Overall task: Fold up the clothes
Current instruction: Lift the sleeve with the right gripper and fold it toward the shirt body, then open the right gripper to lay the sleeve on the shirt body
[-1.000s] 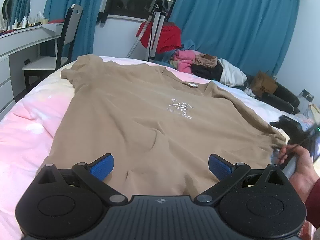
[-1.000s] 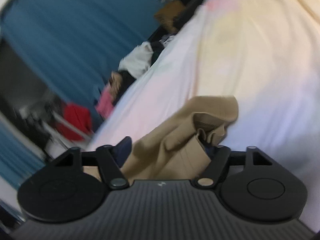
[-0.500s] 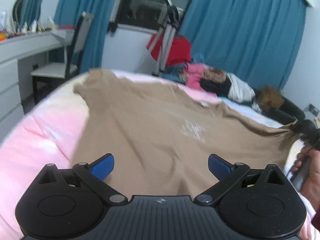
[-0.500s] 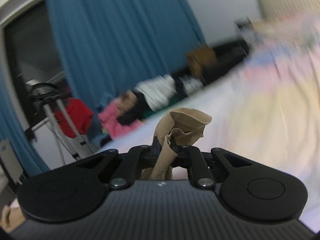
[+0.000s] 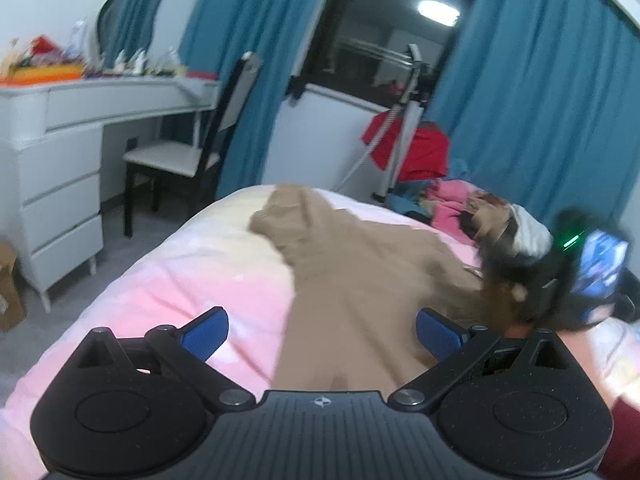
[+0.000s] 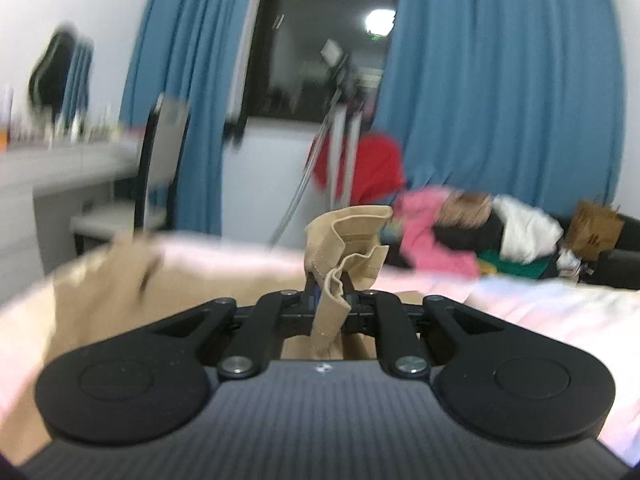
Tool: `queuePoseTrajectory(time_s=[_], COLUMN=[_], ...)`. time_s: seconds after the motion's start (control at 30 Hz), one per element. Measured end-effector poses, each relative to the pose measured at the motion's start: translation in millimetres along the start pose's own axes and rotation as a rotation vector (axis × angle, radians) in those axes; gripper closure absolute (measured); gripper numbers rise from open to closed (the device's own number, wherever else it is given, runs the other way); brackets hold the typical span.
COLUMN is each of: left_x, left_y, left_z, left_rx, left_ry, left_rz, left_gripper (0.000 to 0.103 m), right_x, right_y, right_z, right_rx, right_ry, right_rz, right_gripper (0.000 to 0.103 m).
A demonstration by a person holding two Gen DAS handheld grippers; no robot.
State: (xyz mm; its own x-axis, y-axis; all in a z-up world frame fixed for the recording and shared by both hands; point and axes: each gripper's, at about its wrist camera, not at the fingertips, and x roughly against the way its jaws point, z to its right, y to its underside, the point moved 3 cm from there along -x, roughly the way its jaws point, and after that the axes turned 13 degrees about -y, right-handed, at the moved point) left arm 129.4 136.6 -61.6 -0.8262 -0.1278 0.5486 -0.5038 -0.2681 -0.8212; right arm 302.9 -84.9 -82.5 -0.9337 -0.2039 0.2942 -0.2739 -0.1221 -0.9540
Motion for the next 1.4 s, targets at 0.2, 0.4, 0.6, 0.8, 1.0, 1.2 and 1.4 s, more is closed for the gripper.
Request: queuePoseTrajectory(time_s=[0.2,0.4,0.6,0.8,1.0,1.2,1.4], left_x=[-10,-13,1,25,59,89,90], left_y=[-4,1,13,31,65,111,161], left_z=[-22,-6,21,51,88,122,140], left_rx=[0.04,0.002,-0.069,-0.148,-0.216,-0.227,-0.218], left_ry=[-0.014,-0.009,0.031,0.115,0.261,0.461,0.569], left_rz=[-0.022,-0.018,-0.015,-0.025,-0.131,-0.31,-0.521], left_gripper=[0.002,0.002,0.002,0.002,0.008,0.015,0.028], right_x=[-26,37,141,253,320,324,323], right_y=[33,8,-8,20,63,69,75], right_z=[7,22,47,92,139,166,171], right_rx=[-0.116,-0.25,-0.321,-0.402,-0.596,-0.654,-0.679], right_ry=[-0.083,-0.205,-0.21,-0.142,-0.058,-0.032,-0.075], right_rz=[-0.135,-0.056,0.01,-0.017,0.034,0.059,0.045], right_gripper=[0.014,0.01,0.01,0.01,0.01,0.01,0.01])
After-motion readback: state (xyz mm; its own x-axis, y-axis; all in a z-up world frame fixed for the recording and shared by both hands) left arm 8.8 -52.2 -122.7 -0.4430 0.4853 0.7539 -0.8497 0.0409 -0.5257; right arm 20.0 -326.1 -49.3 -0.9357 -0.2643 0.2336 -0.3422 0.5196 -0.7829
